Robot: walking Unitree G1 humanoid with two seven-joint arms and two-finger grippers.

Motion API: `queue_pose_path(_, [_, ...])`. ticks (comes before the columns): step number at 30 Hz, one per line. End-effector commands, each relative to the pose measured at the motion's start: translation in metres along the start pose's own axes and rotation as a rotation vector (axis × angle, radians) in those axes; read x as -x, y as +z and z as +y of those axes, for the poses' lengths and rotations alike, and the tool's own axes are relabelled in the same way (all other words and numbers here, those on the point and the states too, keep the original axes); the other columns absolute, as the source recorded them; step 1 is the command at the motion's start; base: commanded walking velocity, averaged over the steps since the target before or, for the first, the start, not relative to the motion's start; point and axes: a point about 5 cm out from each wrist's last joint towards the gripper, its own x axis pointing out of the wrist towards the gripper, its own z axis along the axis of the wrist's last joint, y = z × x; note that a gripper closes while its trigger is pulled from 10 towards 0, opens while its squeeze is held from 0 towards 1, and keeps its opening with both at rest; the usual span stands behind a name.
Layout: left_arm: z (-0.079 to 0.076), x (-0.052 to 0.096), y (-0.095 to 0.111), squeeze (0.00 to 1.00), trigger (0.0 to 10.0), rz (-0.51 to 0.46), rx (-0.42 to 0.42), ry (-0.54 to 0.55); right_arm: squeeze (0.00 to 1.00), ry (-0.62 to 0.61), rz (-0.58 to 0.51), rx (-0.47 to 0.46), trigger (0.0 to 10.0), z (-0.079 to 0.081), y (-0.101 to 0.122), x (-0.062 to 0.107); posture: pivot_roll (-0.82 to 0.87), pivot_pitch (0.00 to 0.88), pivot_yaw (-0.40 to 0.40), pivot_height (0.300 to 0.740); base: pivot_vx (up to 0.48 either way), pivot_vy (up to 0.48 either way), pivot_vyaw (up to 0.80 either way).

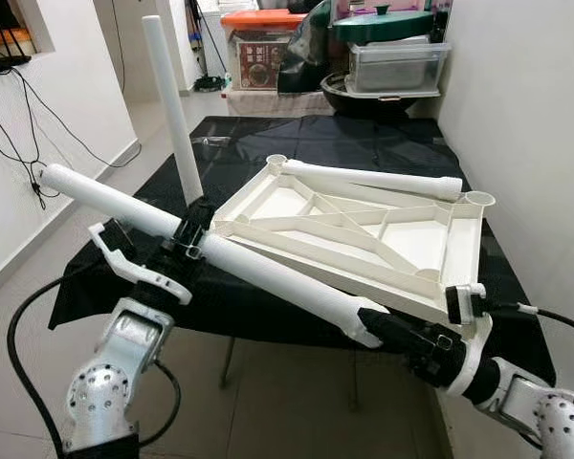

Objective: Building children table

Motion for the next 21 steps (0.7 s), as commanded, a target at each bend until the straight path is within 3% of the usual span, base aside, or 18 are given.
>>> queue_pose_path(1, [-0.002,-0.003,0.011,0.0,10.0,-0.012,-0.022,-0.017,0.0,-0.119,-0.025,0.054,10.0,-0.014,0.01,0.012,-0.02,0.0,0.016,0.74,0.0,0.0,0.0])
queue_pose_path(5, [-0.005,-0.008,0.015,0.0,10.0,0.004,-0.055,-0.04,0.0,-0.183,-0.064,0.09,10.0,-0.02,0.022,0.019,-0.02,0.0,0.018,0.74,0.0,0.0,0.0])
queue_pose_path(7, [-0.007,-0.014,0.019,0.0,10.0,0.042,-0.096,-0.071,0.0,-0.242,-0.127,0.156,10.0,-0.023,0.04,0.023,-0.02,0.0,0.02,0.74,0.0,0.0,0.0])
queue_pose_path(13, [-0.009,-0.022,0.023,0.0,10.0,0.073,-0.146,-0.099,0.0,-0.247,-0.202,0.23,10.0,-0.018,0.061,0.018,-0.02,0.0,0.022,0.74,0.0,0.0,0.0])
queue_pose_path(18, [-0.01,-0.028,0.016,0.0,10.0,0.129,-0.273,-0.106,0.0,-0.391,-0.251,0.422,10.0,-0.011,0.073,-0.02,-0.02,0.0,0.029,0.74,0.0,0.0,0.0])
queue_pose_path(19, [-0.01,-0.03,0.012,0.0,10.0,0.148,-0.298,-0.102,0.0,-0.388,-0.257,0.471,10.0,-0.005,0.072,-0.033,-0.03,0.0,0.035,0.74,0.0,0.0,-0.73])
queue_pose_path(21, [-0.01,-0.031,0.009,0.0,10.0,0.158,-0.311,-0.097,0.0,-0.377,-0.261,0.495,10.0,0.0,0.071,-0.04,-0.03,0.0,0.035,0.74,0.0,0.0,-0.74])
